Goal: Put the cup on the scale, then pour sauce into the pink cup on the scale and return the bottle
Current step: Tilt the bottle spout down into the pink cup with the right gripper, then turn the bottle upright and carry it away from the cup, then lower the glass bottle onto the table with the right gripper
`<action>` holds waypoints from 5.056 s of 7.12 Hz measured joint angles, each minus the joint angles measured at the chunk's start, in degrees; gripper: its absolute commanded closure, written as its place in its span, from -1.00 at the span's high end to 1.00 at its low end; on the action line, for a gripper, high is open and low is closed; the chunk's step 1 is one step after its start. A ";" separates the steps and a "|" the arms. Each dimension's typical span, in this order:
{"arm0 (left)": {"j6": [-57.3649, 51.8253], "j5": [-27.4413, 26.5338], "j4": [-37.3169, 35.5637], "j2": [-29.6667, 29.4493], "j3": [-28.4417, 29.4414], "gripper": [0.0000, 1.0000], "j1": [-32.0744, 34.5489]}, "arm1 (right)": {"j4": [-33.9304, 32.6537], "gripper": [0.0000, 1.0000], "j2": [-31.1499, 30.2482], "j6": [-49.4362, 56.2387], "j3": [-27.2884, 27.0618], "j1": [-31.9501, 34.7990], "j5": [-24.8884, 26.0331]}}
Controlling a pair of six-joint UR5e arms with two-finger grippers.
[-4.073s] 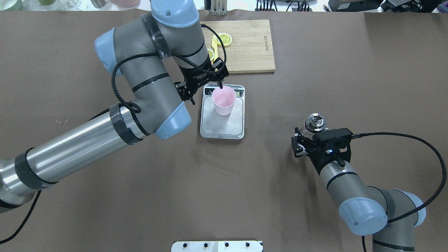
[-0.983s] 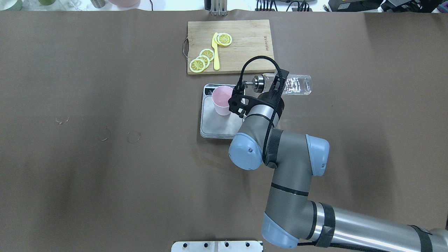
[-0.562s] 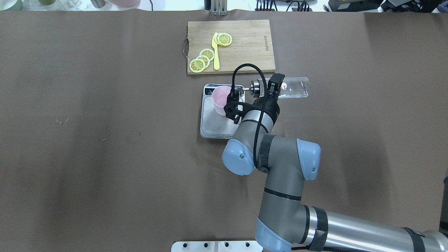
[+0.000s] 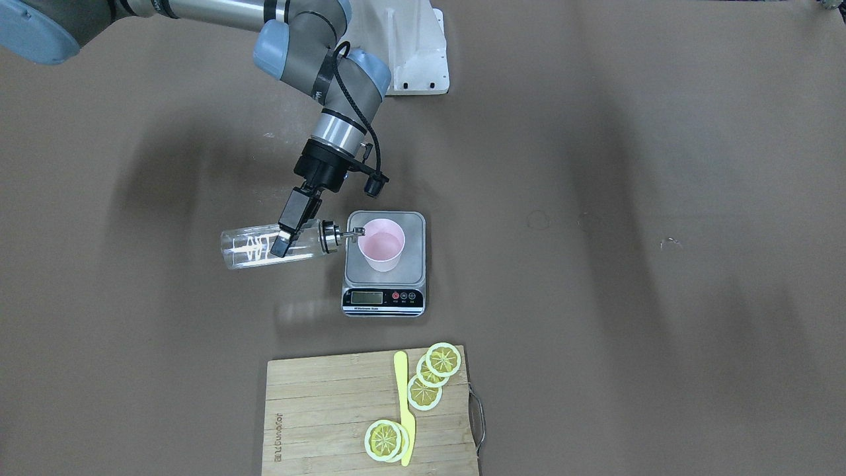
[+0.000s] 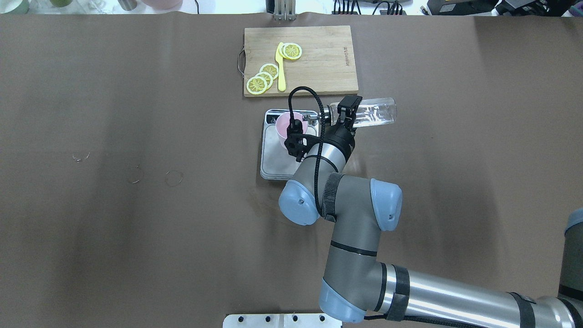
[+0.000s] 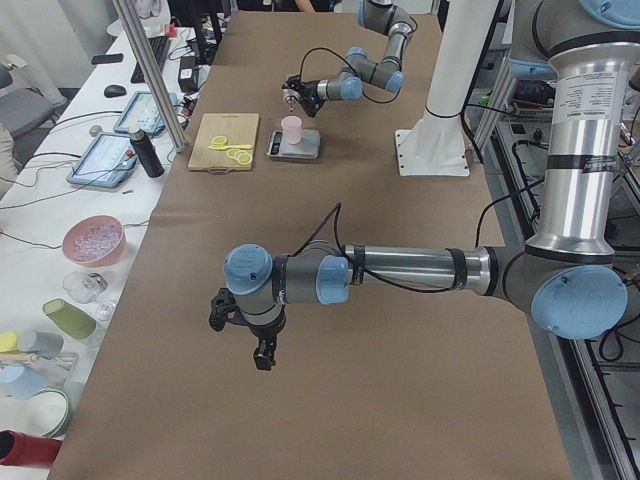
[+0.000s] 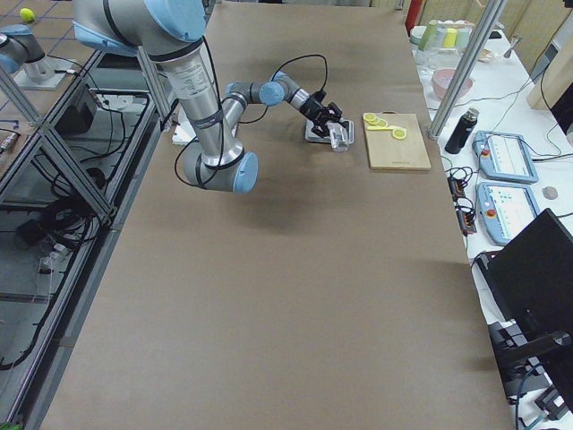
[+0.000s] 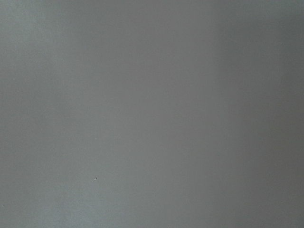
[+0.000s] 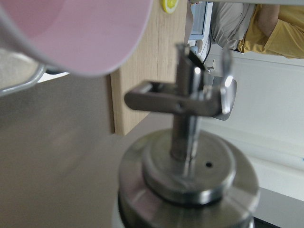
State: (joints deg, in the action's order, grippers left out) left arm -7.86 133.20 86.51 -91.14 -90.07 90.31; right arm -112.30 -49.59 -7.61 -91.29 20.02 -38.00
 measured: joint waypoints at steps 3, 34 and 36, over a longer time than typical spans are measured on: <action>0.03 0.04 -0.02 0.00 -0.02 0.97 -0.02 | -0.99 -1.00 0.95 4.84 0.69 0.19 1.37; 8.68 0.17 4.85 -0.67 -0.19 0.97 -0.43 | 64.34 -1.00 -36.52 -60.94 -7.82 14.19 -22.43; 8.67 0.30 4.92 -0.54 0.10 0.97 -0.46 | 65.55 -1.00 -36.24 -61.63 -5.82 13.83 -22.66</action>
State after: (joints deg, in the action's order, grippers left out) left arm 0.81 133.51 91.43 -91.68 -89.98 89.84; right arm -46.75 -85.83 -69.25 -97.11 33.85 -60.66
